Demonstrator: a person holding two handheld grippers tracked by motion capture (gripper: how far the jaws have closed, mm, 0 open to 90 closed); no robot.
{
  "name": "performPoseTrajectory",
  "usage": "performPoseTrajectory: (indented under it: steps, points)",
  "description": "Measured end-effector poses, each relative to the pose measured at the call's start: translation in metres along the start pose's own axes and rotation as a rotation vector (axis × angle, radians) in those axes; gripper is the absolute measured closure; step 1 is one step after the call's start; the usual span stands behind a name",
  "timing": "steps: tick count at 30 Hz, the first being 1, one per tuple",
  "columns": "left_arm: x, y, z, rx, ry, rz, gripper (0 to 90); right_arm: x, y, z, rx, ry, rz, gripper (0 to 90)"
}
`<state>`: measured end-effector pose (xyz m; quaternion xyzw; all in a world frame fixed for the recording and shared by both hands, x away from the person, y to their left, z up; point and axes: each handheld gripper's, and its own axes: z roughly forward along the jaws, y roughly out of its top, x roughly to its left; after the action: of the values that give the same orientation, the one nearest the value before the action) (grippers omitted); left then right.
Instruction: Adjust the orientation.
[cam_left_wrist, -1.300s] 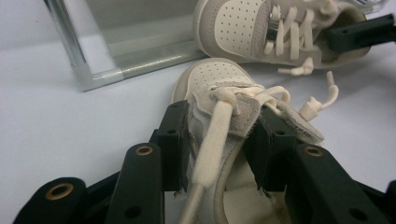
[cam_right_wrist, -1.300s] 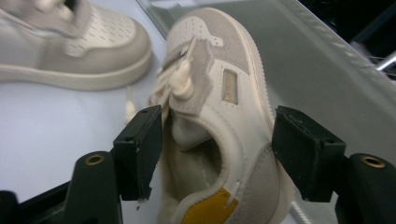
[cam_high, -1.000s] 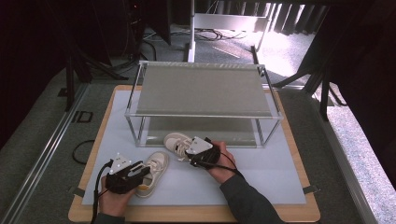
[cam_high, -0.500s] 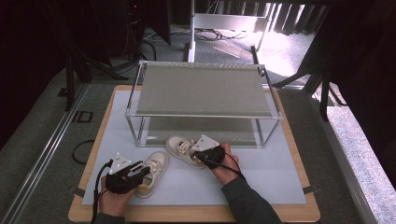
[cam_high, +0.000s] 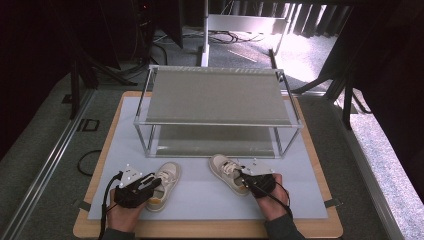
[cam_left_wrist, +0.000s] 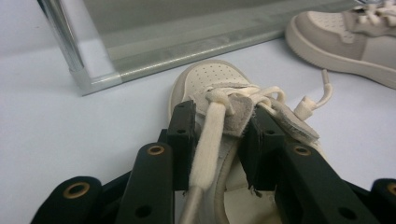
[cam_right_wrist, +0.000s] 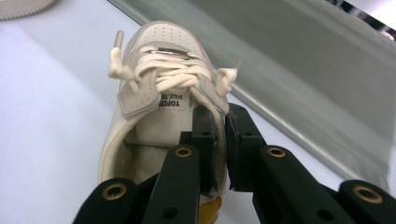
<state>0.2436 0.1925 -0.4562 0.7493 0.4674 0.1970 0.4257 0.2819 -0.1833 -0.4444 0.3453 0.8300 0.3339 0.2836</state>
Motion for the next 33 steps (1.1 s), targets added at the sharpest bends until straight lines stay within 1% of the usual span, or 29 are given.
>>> performPoseTrajectory:
  steps: [2, 4, 7, 9, 12, 13, 14, 15, 17, 18, 20, 22, 24, 25, 27, 31, 32, 33]
  points:
    - [-0.001, 0.000, 0.000, -0.001, 0.002, -0.002, 67.1, -0.002, -0.003, -0.004, 0.005, -0.006, 0.019, 82.9]
    - [-0.001, 0.000, 0.000, -0.003, 0.003, -0.004, 67.1, -0.002, -0.004, -0.006, 0.010, -0.013, 0.024, 82.7]
    - [-0.002, 0.000, 0.001, -0.005, 0.000, -0.006, 67.1, -0.002, -0.004, -0.007, 0.015, -0.003, 0.024, 82.1]
    - [-0.005, 0.000, 0.002, -0.005, -0.004, -0.007, 67.1, -0.002, -0.005, -0.006, 0.009, 0.007, 0.035, 80.6]
    - [-0.008, 0.001, 0.005, -0.008, -0.011, -0.003, 67.1, -0.005, -0.006, -0.007, -0.003, 0.038, 0.079, 75.1]
    - [-0.009, 0.002, 0.006, -0.009, -0.012, -0.005, 67.1, -0.006, -0.007, -0.007, 0.000, 0.037, 0.082, 73.2]
    - [-0.011, 0.002, 0.007, -0.010, -0.014, -0.006, 67.1, -0.007, -0.007, -0.007, 0.005, 0.030, 0.080, 68.4]
    - [-0.012, 0.002, 0.008, -0.010, -0.016, -0.006, 67.1, -0.009, -0.008, -0.007, 0.000, 0.025, 0.085, 65.4]
    - [-0.014, 0.003, 0.010, -0.013, -0.021, -0.007, 66.9, -0.011, -0.010, -0.008, -0.005, 0.032, 0.093, 61.2]
    - [-0.015, 0.004, 0.011, -0.014, -0.023, -0.010, 66.9, -0.012, -0.011, -0.009, -0.005, 0.028, 0.093, 59.0]
    - [-0.018, 0.004, 0.013, -0.017, -0.028, -0.015, 66.8, -0.013, -0.012, -0.010, -0.007, 0.024, 0.096, 56.0]
    - [-0.020, 0.004, 0.014, -0.018, -0.034, -0.017, 66.7, -0.015, -0.013, -0.010, -0.006, 0.032, 0.109, 54.2]
    - [-0.023, 0.005, 0.016, -0.020, -0.037, -0.015, 66.7, -0.015, -0.013, -0.010, -0.006, 0.032, 0.113, 53.1]
    - [-0.024, 0.006, 0.017, -0.017, -0.037, -0.010, 66.7, -0.015, -0.012, -0.010, -0.006, 0.029, 0.109, 53.0]
    - [-0.028, 0.008, 0.020, -0.015, -0.041, -0.011, 66.7, -0.015, -0.013, -0.010, -0.007, 0.029, 0.107, 53.0]
    - [-0.037, 0.012, 0.026, -0.011, -0.042, 0.004, 66.6, -0.016, -0.014, -0.010, -0.013, 0.050, 0.136, 53.0]
    - [-0.037, 0.012, 0.026, -0.011, -0.042, 0.004, 66.5, -0.016, -0.014, -0.010, -0.013, 0.050, 0.136, 53.0]
    - [-0.042, 0.013, 0.029, -0.009, -0.050, 0.010, 66.5, -0.016, -0.014, -0.010, -0.015, 0.057, 0.139, 53.1]
